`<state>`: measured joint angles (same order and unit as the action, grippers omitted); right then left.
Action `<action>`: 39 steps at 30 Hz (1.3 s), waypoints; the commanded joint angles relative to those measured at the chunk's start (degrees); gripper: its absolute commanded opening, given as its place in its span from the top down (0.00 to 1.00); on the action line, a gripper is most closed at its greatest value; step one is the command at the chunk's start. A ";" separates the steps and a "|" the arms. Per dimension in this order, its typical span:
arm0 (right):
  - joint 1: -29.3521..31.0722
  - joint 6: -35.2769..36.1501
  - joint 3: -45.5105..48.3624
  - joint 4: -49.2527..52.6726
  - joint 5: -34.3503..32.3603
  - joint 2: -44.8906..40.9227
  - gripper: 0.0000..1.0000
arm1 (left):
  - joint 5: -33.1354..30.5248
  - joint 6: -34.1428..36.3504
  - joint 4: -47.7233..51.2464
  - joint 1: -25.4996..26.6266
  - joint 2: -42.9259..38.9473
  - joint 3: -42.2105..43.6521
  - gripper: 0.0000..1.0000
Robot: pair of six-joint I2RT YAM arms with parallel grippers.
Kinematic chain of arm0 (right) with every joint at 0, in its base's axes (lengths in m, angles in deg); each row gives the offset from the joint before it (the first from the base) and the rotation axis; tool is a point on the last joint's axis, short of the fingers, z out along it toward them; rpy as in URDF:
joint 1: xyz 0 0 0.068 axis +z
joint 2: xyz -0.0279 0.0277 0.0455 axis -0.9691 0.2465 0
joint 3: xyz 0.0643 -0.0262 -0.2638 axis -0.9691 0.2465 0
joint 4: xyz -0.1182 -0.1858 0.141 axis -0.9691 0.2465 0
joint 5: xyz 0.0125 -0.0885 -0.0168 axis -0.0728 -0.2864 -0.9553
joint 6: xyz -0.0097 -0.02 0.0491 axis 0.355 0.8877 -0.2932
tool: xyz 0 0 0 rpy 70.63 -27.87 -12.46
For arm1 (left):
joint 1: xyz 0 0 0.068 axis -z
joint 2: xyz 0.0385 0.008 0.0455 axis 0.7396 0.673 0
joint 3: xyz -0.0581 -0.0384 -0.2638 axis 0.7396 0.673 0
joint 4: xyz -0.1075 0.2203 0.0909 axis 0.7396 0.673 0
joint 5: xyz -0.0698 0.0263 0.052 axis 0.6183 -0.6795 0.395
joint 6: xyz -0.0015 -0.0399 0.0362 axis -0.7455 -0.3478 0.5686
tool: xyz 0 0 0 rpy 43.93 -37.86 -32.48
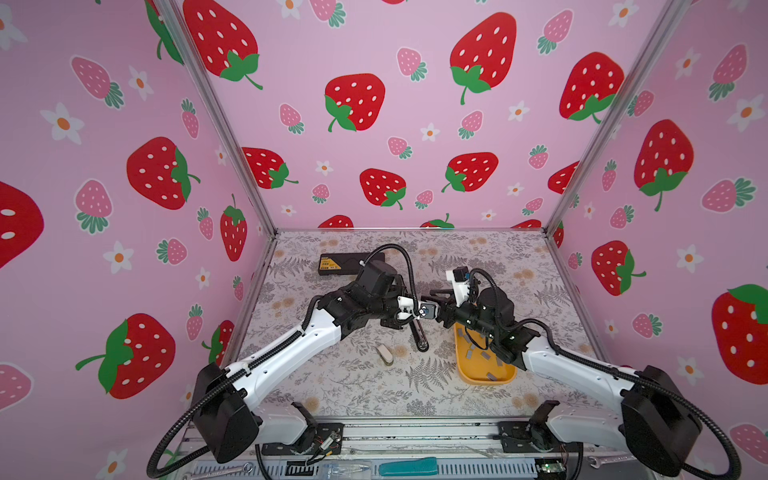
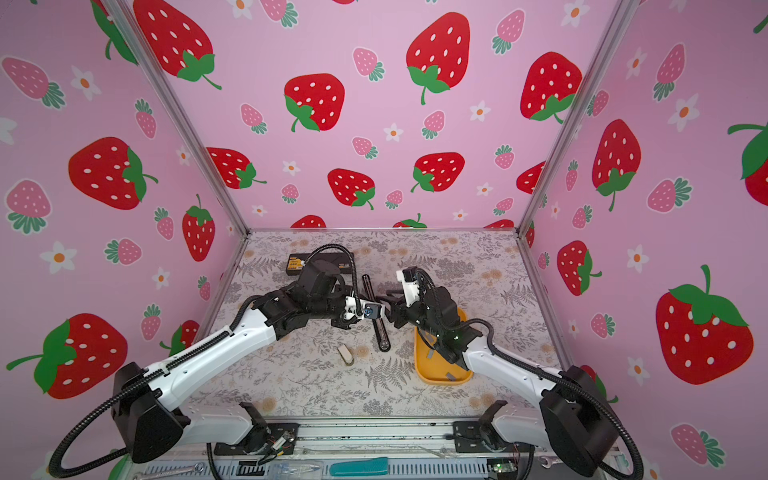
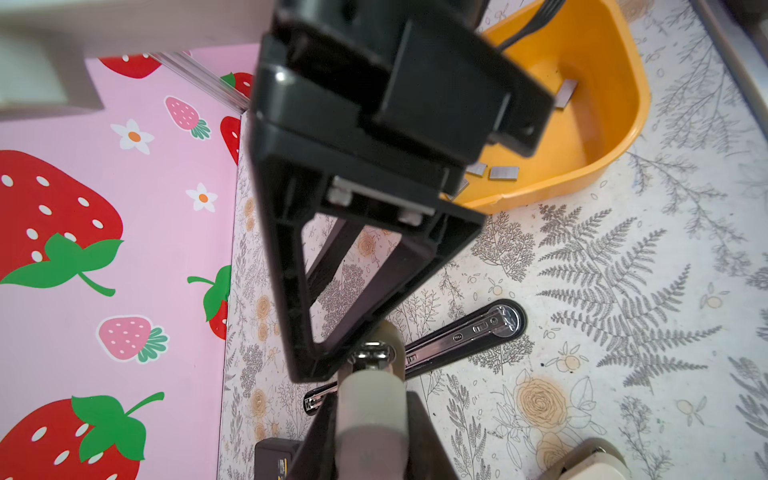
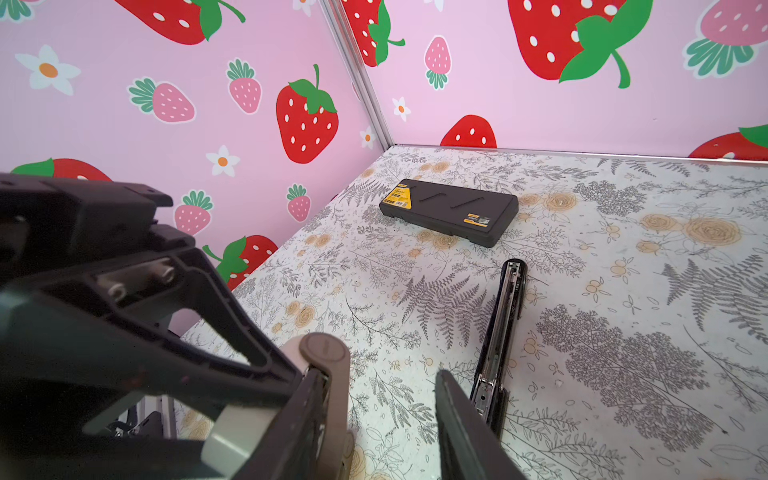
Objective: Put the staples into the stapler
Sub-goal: 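Carry the white piece toward the right gripper while the right gripper moves to meet it, then align the open right gripper around the white piece held by the left gripper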
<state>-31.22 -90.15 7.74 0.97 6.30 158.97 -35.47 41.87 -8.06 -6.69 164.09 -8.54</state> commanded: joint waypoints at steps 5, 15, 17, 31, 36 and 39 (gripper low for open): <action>-0.48 -0.04 -0.49 3.43 -3.04 2.43 0.56 | 5.40 -1.22 -3.98 -0.40 -2.74 -0.47 1.00; -0.48 -0.76 -0.13 7.23 -10.53 -0.91 0.53 | 0.49 0.27 -1.98 -0.40 -0.84 -1.34 1.00; -0.48 -1.34 1.10 7.22 -13.41 -3.06 0.51 | 0.15 0.44 -2.26 -0.39 -0.90 -1.09 1.00; 1.46 2.77 5.27 -2.85 -0.34 -9.38 0.40 | 0.30 0.75 -3.09 -0.23 -1.34 -0.37 1.00; 3.47 4.14 4.18 -2.01 -1.51 -7.61 0.38 | 0.25 0.88 -2.85 -0.14 -1.59 -0.55 1.00; 3.50 3.23 3.92 -1.88 -2.70 -6.59 0.44 | 0.20 0.81 -3.35 -0.15 -2.04 -0.10 1.00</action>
<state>-27.92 -87.09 12.70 0.27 3.97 151.67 -36.17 41.98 -10.64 -6.88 163.08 -8.00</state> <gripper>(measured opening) 0.571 0.254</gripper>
